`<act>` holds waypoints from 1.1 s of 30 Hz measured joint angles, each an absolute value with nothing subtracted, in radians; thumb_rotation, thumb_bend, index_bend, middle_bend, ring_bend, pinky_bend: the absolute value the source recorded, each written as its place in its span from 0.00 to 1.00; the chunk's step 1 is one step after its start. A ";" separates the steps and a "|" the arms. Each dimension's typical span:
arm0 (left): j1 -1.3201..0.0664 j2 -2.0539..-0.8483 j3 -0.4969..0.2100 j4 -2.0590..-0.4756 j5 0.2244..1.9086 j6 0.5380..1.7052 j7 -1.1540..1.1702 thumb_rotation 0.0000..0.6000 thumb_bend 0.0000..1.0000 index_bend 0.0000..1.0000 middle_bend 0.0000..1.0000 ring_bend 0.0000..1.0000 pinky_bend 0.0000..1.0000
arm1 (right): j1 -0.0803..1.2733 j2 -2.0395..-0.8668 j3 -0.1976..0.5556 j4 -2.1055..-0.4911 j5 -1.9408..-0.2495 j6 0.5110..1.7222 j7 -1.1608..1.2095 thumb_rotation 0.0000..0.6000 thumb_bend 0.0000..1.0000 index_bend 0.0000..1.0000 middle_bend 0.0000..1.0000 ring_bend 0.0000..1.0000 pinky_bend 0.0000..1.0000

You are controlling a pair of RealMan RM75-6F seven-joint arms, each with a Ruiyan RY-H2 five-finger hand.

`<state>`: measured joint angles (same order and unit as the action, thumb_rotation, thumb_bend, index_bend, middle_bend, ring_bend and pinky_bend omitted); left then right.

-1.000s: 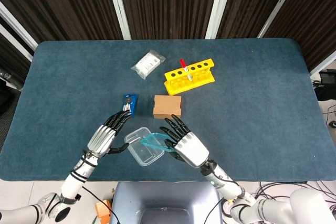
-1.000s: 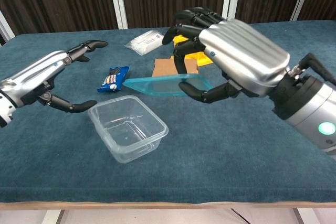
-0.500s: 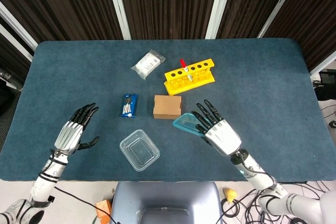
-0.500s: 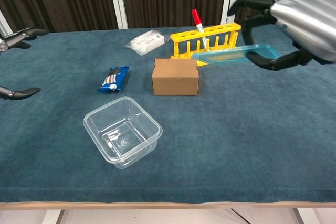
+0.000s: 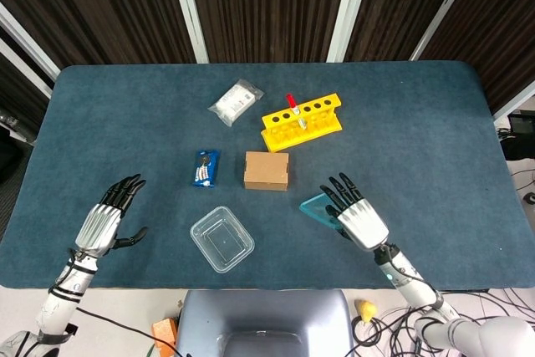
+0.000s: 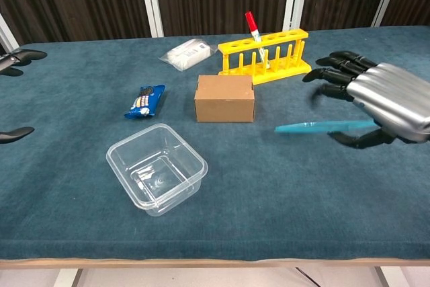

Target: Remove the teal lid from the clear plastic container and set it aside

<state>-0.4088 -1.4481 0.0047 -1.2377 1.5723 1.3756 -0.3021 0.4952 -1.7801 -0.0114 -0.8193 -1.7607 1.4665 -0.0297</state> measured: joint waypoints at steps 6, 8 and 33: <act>-0.404 -1.439 0.001 -1.242 1.572 1.371 -0.306 1.00 0.27 0.02 0.00 0.00 0.11 | 0.493 -1.730 -0.034 -0.974 -1.746 1.396 -0.074 1.00 0.07 0.00 0.00 0.00 0.00; -0.402 -1.434 0.001 -1.245 1.570 1.364 -0.306 1.00 0.27 0.02 0.00 0.00 0.11 | 0.493 -1.698 -0.043 -1.049 -1.739 1.363 -0.110 1.00 0.06 0.00 0.00 0.00 0.00; -0.275 -1.176 0.078 -1.583 1.568 1.409 0.033 1.00 0.32 0.00 0.00 0.00 0.07 | 0.384 -1.109 -0.123 -1.820 -1.517 1.233 -0.319 1.00 0.04 0.00 0.00 0.00 0.00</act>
